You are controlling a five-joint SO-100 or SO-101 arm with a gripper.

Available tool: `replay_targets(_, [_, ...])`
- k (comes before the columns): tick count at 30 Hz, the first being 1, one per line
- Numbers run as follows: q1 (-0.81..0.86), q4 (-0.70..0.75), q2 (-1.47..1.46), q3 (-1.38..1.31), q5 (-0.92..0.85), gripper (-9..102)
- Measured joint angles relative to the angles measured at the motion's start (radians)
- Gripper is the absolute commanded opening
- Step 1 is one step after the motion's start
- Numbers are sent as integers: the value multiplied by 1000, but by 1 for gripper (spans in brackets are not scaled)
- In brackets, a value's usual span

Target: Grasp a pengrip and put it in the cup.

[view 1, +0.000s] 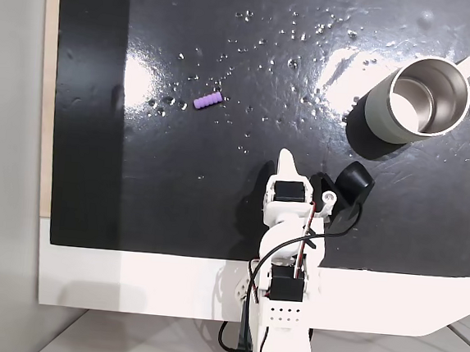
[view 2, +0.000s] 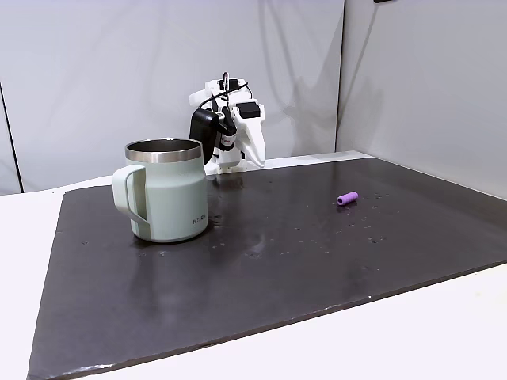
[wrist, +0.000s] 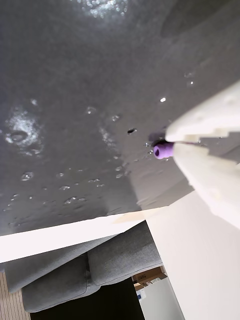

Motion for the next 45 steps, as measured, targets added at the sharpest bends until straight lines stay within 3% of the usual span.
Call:
replay_targets(20, [5, 35, -38, -83, -43, 0])
replay_targets(45, [-342, 353, -1379, -1356, 121, 1])
